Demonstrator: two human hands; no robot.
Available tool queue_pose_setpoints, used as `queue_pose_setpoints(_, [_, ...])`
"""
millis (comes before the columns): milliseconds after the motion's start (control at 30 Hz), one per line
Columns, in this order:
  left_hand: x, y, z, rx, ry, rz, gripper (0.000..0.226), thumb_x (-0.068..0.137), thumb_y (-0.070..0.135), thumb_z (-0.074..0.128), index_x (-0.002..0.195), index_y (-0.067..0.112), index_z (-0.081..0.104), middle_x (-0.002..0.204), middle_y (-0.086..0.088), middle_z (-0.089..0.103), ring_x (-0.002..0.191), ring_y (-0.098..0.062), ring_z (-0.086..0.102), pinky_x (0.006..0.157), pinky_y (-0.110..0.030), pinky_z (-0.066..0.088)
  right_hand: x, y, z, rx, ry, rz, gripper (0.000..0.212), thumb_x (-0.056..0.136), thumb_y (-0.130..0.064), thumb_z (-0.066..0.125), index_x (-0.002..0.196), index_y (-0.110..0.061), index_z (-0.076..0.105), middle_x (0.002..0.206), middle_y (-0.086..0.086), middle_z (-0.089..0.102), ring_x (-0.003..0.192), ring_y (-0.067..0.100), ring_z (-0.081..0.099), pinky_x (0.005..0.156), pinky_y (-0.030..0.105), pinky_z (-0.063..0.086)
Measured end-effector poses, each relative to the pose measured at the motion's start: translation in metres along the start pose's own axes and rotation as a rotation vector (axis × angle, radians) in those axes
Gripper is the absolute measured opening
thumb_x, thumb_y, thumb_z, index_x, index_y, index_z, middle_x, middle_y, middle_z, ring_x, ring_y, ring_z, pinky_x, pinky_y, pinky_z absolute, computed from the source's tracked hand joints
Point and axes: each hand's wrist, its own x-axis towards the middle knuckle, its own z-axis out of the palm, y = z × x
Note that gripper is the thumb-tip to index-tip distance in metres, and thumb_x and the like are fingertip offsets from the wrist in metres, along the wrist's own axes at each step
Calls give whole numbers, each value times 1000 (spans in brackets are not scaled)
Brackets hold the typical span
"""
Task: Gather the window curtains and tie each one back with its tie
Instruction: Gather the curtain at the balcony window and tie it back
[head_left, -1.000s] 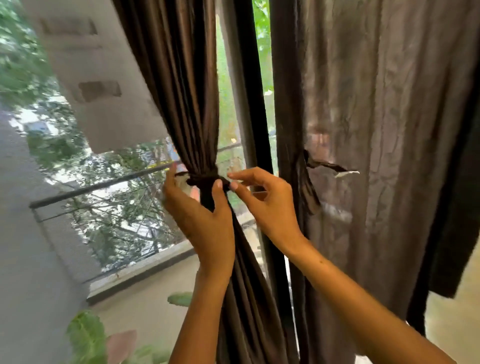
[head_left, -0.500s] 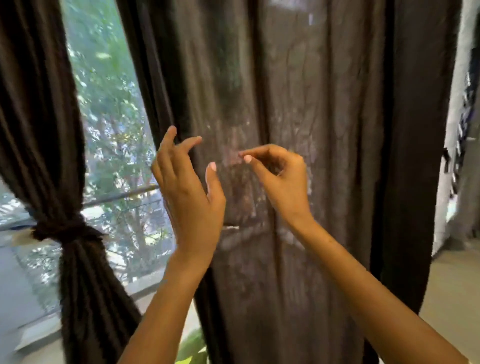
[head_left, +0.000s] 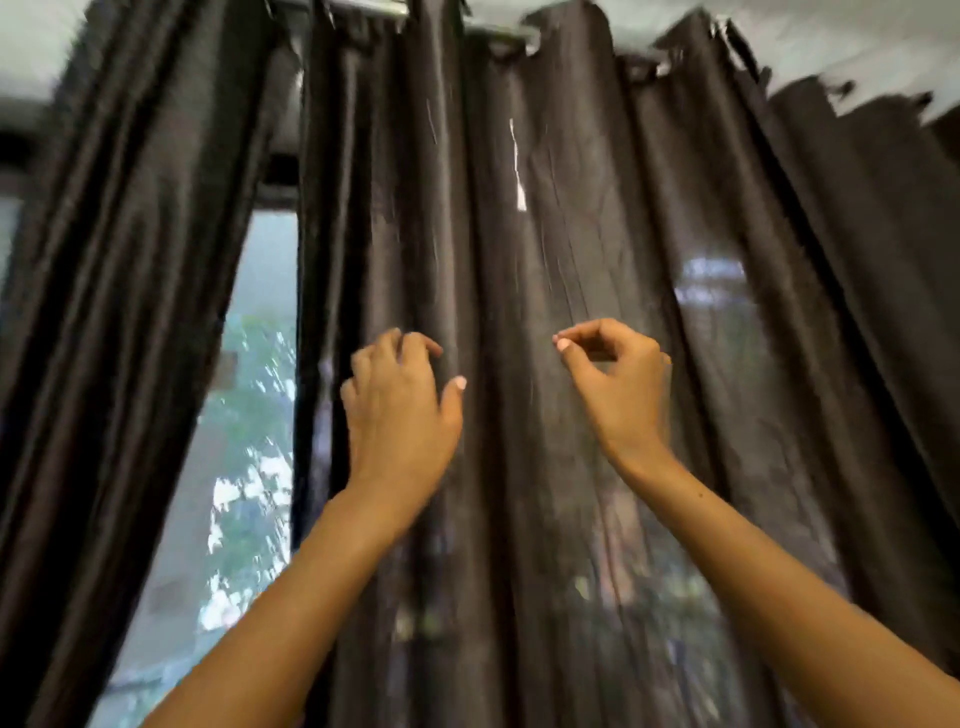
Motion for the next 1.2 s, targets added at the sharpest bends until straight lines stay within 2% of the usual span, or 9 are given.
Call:
queue_pose_setpoints(267, [103, 10, 25, 247, -22, -88, 59, 91, 60, 41, 130, 17, 37, 152, -24, 17, 137, -38, 18, 106, -58, 23, 106, 16, 40, -189, -19, -98, 8, 89, -20, 60, 87, -15, 67, 85, 0, 68, 81, 18, 64, 67, 29, 48])
queue_pose_setpoints(500, [148, 10, 54, -22, -180, -369, 117, 61, 81, 58, 149, 25, 6, 150, -36, -13, 141, -47, -4, 104, -70, 11, 153, 41, 55, -479, -71, -162, 29, 91, -44, 55, 100, -18, 63, 112, 7, 60, 103, 25, 55, 74, 34, 43])
queue_pose_setpoints(600, [167, 11, 68, 141, -116, -361, 110, 77, 62, 63, 150, 11, -2, 150, -38, -7, 142, -47, 0, 106, -71, 10, 166, 47, 63, -690, -173, -141, 35, 90, -46, 55, 115, -21, 57, 149, 19, 28, 138, 40, 24, 108, 56, 26])
queue_pose_setpoints(667, [173, 14, 72, 361, -12, -374, 98, 82, 57, 60, 149, 6, 10, 149, -40, -4, 141, -49, -6, 104, -73, 2, 174, 51, 64, -752, -220, -87, 31, 92, -38, 58, 120, -24, 55, 156, 25, -4, 141, 52, -2, 110, 66, 9])
queue_pose_setpoints(733, [177, 12, 73, 430, 38, -428, 84, 80, 59, 61, 142, 10, 30, 146, -43, -10, 138, -52, -15, 101, -75, -1, 181, 54, 64, -710, -280, 7, 32, 94, -28, 57, 125, -24, 54, 154, 27, -16, 139, 56, -5, 109, 67, 10])
queue_pose_setpoints(867, [180, 6, 82, 219, -55, -562, 49, 90, 36, 60, 130, 14, 43, 146, -42, 7, 139, -51, 11, 106, -69, 15, 189, 64, 57, -658, -355, -9, 30, 93, -6, 53, 122, -11, 54, 153, 23, 22, 125, 43, 45, 93, 44, 44])
queue_pose_setpoints(933, [179, 5, 91, 198, -69, -451, 32, 95, 16, 50, 124, 5, 44, 135, -31, 42, 125, -44, 41, 103, -58, 34, 191, 69, 55, -645, -274, -104, 25, 90, 6, 47, 108, -8, 57, 130, 18, 51, 109, 36, 58, 74, 37, 45])
queue_pose_setpoints(1033, [176, 15, 111, 255, -30, -248, 22, 94, 2, 41, 116, -1, 40, 117, -23, 57, 108, -38, 55, 86, -41, 43, 195, 80, 48, -604, -230, -186, 24, 83, 14, 45, 80, -8, 50, 86, 11, 54, 93, 35, 60, 61, 34, 35])
queue_pose_setpoints(1200, [185, 79, 147, 169, -36, -25, 20, 93, -1, 42, 113, -1, 41, 111, -24, 59, 102, -39, 58, 73, -36, 41, 208, 105, 28, -552, -184, -245, 39, 84, 6, 50, 117, -11, 62, 111, 12, 63, 103, 35, 60, 77, 38, 49])
